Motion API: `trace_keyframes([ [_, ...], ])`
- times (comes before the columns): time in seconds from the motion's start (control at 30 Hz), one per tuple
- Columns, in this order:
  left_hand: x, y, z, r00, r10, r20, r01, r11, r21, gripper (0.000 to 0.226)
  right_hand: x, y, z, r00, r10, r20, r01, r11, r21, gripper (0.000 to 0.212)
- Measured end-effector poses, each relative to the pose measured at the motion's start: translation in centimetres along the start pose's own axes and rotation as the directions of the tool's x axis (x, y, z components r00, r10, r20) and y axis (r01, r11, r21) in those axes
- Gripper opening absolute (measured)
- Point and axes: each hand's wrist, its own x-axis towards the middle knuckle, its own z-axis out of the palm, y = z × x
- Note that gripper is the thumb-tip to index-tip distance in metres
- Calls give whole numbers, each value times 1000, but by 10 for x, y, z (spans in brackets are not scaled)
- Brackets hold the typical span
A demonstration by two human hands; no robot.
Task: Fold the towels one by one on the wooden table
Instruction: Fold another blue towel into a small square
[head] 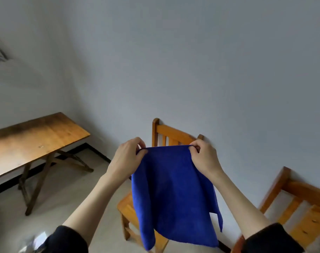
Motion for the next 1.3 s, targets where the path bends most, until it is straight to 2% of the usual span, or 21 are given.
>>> trace_keyframes([
  [0.17,-29,-111,-65,977,-191,-95,203,970,134,16,11,-84,91,972,-204,120,208,978,-25,18],
  [0.27,-43,-168,-110,943,-277,-183,302,945,128,18,15,-134,153,937,-306,169,309,951,13,17],
  [0.37,-57,-218,-154,889,-355,-290,388,920,63,7,22,-175,212,901,-381,209,385,923,25,17],
  [0.5,-71,-282,-201,852,-444,-279,457,889,-19,20,37,-214,280,880,-406,247,409,912,44,17],
  [0.6,-71,-327,-225,851,-455,-264,467,884,-17,10,50,-237,329,858,-441,265,440,896,64,18],
  [0.67,-69,-357,-232,836,-470,-284,491,871,5,13,58,-249,359,835,-482,266,478,874,84,19],
  [0.77,-63,-401,-241,779,-528,-339,567,823,21,19,79,-265,406,811,-518,273,503,855,127,18],
  [0.97,-23,-478,-274,622,-612,-489,693,721,-20,3,138,-294,504,773,-563,292,511,825,241,16],
  [1.07,1,-508,-291,562,-660,-498,748,662,-33,13,171,-307,541,782,-555,284,485,828,282,14],
  [1.17,26,-535,-308,551,-664,-505,755,655,-38,22,201,-317,573,784,-557,274,480,824,300,13],
  [1.3,57,-576,-317,536,-688,-489,771,635,-51,10,235,-324,618,768,-560,311,524,828,199,18],
])
